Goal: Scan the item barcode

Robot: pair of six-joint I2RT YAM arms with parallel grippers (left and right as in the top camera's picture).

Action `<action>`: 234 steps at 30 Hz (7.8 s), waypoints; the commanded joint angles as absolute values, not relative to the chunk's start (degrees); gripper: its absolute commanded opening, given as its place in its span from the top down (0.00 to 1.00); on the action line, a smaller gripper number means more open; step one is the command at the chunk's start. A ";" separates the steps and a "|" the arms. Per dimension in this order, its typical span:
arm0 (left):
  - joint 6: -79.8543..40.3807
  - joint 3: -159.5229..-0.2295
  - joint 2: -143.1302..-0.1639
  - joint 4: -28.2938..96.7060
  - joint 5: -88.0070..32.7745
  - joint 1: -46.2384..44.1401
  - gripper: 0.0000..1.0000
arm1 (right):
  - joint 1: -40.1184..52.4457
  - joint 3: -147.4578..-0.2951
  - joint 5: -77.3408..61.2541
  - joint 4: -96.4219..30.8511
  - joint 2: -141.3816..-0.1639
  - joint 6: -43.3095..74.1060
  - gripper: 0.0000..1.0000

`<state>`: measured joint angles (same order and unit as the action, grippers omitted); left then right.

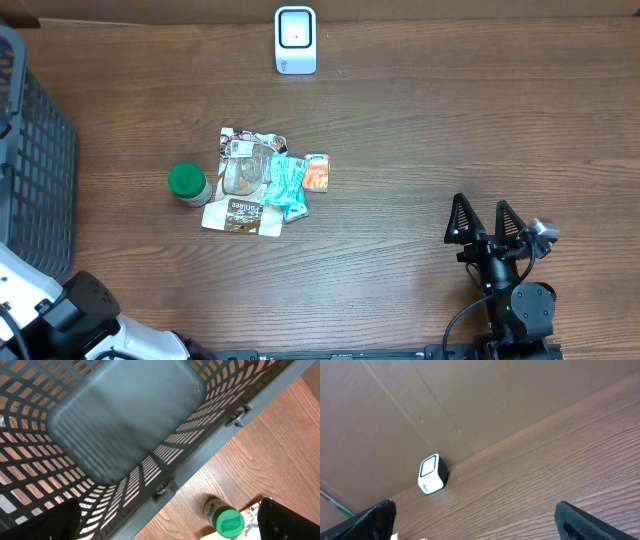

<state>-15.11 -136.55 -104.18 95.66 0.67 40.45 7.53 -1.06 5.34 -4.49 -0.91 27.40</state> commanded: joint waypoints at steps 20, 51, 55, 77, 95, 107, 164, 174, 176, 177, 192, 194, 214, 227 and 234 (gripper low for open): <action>-16.29 -137.25 -103.81 95.70 0.58 40.49 0.00 | 7.42 -0.47 5.45 -4.21 -0.56 27.20 0.00; -16.29 -137.25 -103.81 95.68 0.58 40.49 0.00 | 7.42 -0.47 5.45 -4.21 -0.56 27.20 0.00; -16.29 -137.25 -103.81 95.70 0.58 40.49 0.00 | 7.42 -0.47 5.45 -4.21 -0.56 27.20 0.00; -16.29 -137.25 -103.81 95.68 0.58 40.49 0.00 | 7.42 -0.47 5.45 -4.21 -0.56 27.20 0.00; -16.29 -137.25 -103.81 95.68 0.58 40.49 0.01 | 7.42 -0.47 3.66 -4.40 -0.56 26.83 0.00; -18.22 -137.25 -103.81 92.01 -9.54 40.49 0.00 | 7.42 -2.02 -4.21 -6.70 -1.06 26.48 0.00; -9.19 -120.64 -103.81 81.41 -3.62 1.45 0.00 | 38.30 -74.65 -18.98 -23.55 -114.59 51.46 0.52; -9.19 -120.64 -103.81 81.38 -3.62 1.48 0.00 | 35.24 -74.89 -19.20 -23.90 -111.20 44.01 0.90; -9.19 -120.64 -103.81 81.38 -3.62 1.48 0.00 | 34.20 -75.48 -20.08 -25.71 -107.85 38.41 0.96; -9.19 -120.64 -103.81 81.41 -3.62 1.48 0.01 | 33.76 -76.05 -20.36 -27.24 -106.19 34.94 0.96; -9.19 -120.64 -103.81 81.38 -3.62 1.45 0.00 | 28.84 -74.98 -8.73 -49.52 -99.24 -20.82 0.96; -9.21 -120.64 -103.81 81.36 -3.62 1.45 0.00 | 27.33 -74.26 -4.93 -49.60 -99.24 -24.45 0.96; -9.21 -120.64 -103.81 81.38 -3.62 1.48 0.00 | 13.04 -76.90 -5.58 -45.25 -102.54 -13.37 0.00; -9.21 -120.64 -103.81 81.36 -3.62 1.48 0.00 | 2.94 -69.93 -22.39 -53.87 -102.67 33.54 0.17; -9.19 -120.64 -103.81 81.36 -3.62 1.45 0.00 | 2.92 -62.92 -21.93 -42.19 -102.67 35.00 0.35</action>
